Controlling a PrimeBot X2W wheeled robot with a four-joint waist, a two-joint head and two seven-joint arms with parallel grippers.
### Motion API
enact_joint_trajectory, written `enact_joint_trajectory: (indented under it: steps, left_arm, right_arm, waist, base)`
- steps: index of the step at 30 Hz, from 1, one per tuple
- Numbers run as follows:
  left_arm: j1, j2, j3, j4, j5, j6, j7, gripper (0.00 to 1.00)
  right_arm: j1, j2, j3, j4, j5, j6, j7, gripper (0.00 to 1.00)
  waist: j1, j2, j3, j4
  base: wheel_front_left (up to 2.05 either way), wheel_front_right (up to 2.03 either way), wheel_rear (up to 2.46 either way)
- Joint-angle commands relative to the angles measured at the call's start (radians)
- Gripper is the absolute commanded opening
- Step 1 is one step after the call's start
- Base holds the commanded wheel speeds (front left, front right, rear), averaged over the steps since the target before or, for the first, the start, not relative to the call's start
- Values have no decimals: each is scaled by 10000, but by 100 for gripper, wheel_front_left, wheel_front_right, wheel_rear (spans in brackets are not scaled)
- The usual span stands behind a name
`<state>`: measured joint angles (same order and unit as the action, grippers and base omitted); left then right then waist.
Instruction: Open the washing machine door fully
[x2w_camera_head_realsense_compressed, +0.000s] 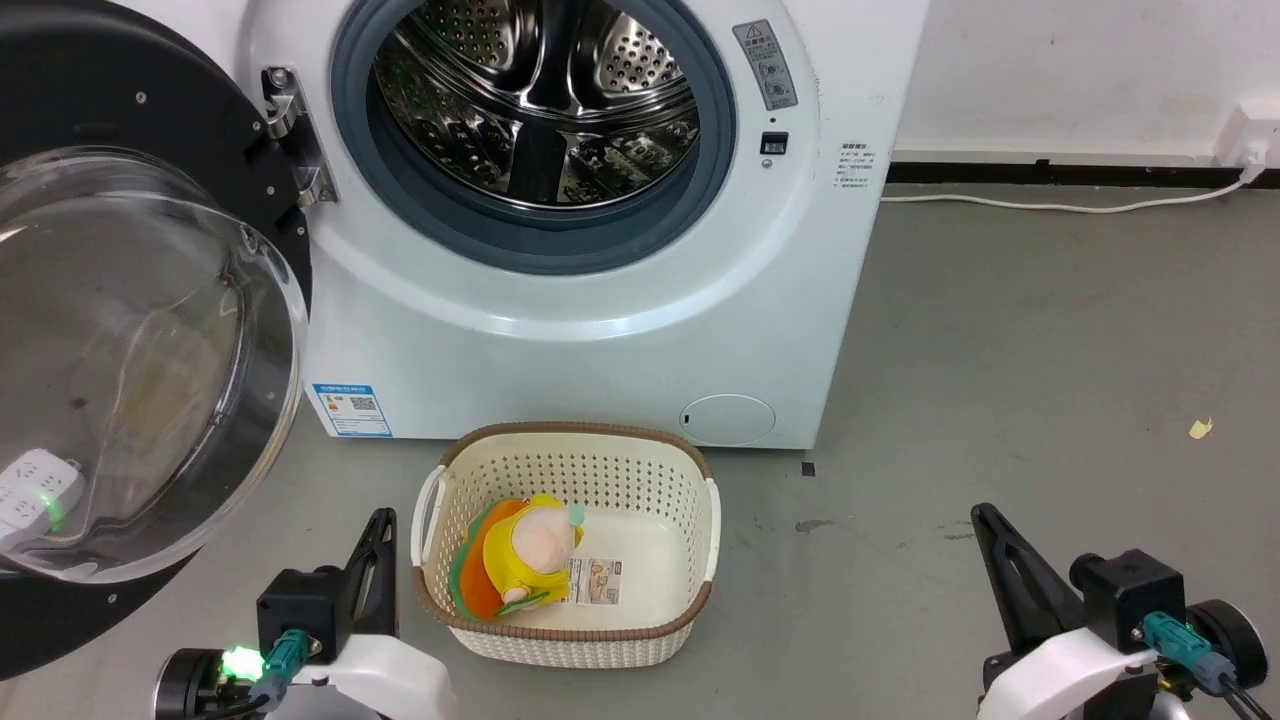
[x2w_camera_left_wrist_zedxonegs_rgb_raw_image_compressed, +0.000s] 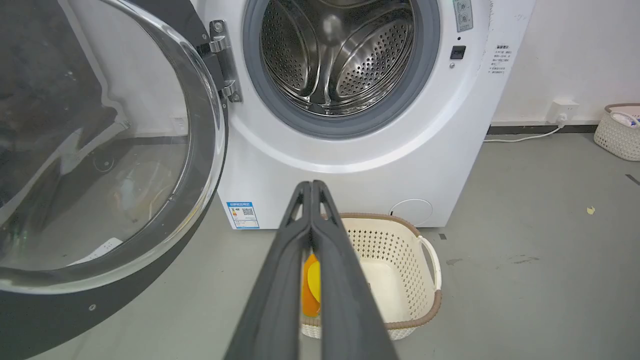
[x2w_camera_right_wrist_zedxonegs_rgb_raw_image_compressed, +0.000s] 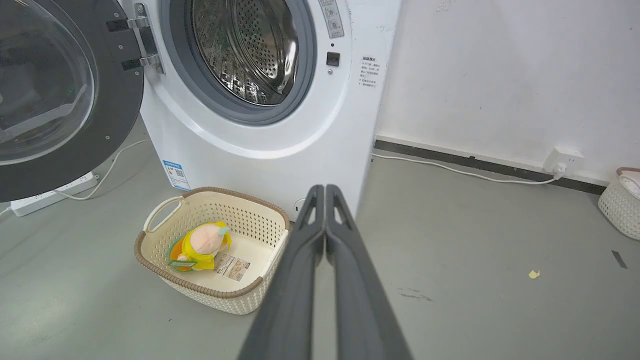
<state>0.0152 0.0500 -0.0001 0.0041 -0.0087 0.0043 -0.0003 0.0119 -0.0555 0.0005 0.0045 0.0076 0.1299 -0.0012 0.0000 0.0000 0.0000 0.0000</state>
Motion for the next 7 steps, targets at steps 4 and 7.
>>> enact_joint_trajectory:
  steps: [4, 7]
  left_arm:
    - [-152, 3, 1, -41, 87, -43, 3, 0]
    - [-152, 3, 1, -41, 87, -43, 3, 0]
  right_arm:
    - [-119, 53, -5, -45, -76, 8, 12, 0]
    - [-119, 53, -5, -45, -76, 8, 12, 0]
  waist:
    - [0, 0, 0, 0]
    - [0, 0, 0, 0]
  base:
    - [0, 0, 0]
    - [0, 0, 0]
